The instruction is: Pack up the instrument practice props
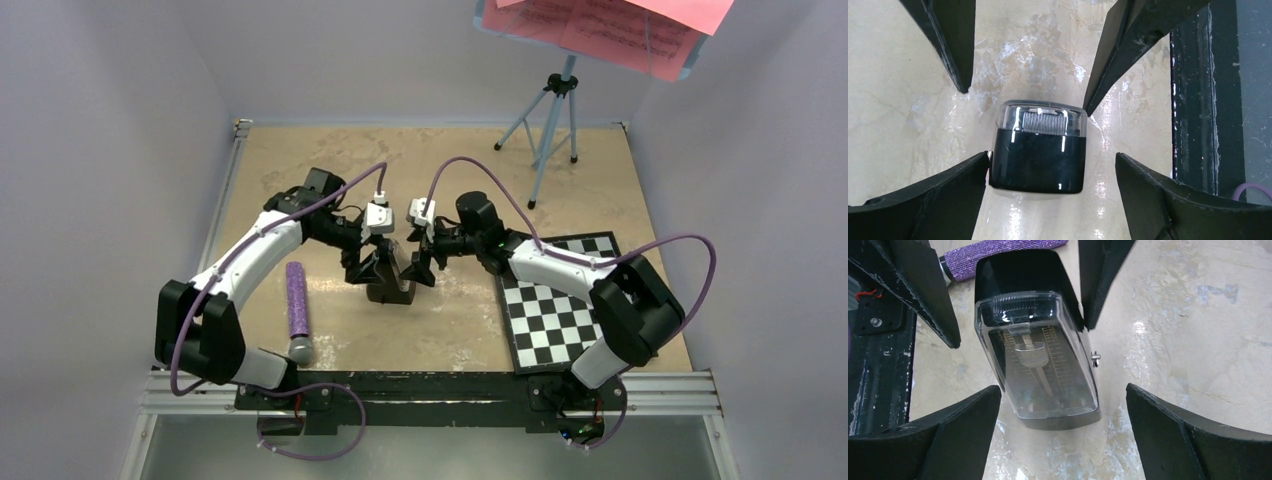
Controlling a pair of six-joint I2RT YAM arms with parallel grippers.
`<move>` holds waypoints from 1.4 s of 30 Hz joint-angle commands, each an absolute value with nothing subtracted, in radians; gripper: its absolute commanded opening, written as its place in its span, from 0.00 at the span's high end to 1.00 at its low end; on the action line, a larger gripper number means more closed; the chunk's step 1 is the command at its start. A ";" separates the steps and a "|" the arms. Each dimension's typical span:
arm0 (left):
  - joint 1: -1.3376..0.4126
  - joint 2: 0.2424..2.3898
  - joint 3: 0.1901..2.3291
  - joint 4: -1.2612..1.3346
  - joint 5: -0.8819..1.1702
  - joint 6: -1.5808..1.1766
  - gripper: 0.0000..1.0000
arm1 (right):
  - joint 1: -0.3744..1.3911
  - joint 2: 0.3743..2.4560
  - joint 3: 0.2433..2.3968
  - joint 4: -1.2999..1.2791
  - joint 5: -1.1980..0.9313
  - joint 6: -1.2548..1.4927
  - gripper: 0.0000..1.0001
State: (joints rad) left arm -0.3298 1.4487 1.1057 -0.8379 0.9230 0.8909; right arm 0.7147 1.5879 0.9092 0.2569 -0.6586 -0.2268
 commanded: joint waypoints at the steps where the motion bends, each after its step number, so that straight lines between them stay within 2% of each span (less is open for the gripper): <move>1: -0.319 1.342 1.119 -0.846 0.865 0.811 0.01 | 0.701 1.512 1.002 0.172 -0.665 -0.248 0.01; 10: -0.286 1.052 1.004 -0.852 0.749 0.710 0.01 | 0.699 1.503 1.195 -0.106 -0.778 -0.383 0.02; 15: -0.285 0.971 0.966 -0.790 0.710 0.530 0.03 | 0.693 1.513 1.342 -0.336 -0.817 -0.439 0.11; 17: -0.285 0.953 0.950 -0.709 0.699 0.437 0.06 | 0.689 1.519 1.405 -0.479 -0.839 -0.513 0.23; 18: -0.285 0.947 0.942 -0.662 0.697 0.394 0.09 | 0.689 1.525 1.434 -0.560 -0.840 -0.563 0.33; 19: -0.286 0.949 0.940 -0.618 0.696 0.340 0.12 | 0.689 1.529 1.459 -0.624 -0.834 -0.599 0.44; 20: -0.285 0.958 0.946 -0.589 0.702 0.296 0.19 | 0.689 1.536 1.480 -0.683 -0.823 -0.620 0.62; 21: -0.287 0.976 0.958 -0.580 0.716 0.266 0.31 | 0.690 1.543 1.498 -0.736 -0.806 -0.643 0.80; 22: -0.287 0.999 0.972 -0.580 0.733 0.253 0.53 | 0.690 1.551 1.503 -0.758 -0.781 -0.647 0.97; 23: -0.287 1.018 0.983 -0.589 0.743 0.251 0.79 | 0.691 1.557 1.503 -0.769 -0.761 -0.647 1.00; 24: -0.287 1.031 0.982 -0.587 0.744 0.246 0.99 | 0.695 1.564 1.498 -0.773 -0.740 -0.649 1.00; 25: -0.283 1.038 0.969 -0.571 0.743 0.233 1.00 | 0.699 1.572 1.496 -0.777 -0.725 -0.653 1.00; 31: -0.229 1.071 0.901 -0.486 0.730 0.133 1.00 | 0.726 1.630 1.478 -0.695 -0.631 -0.556 1.00; 42: -0.233 1.153 0.872 -0.277 0.811 -0.044 1.00 | 0.778 1.771 1.652 -0.634 -0.646 -0.403 1.00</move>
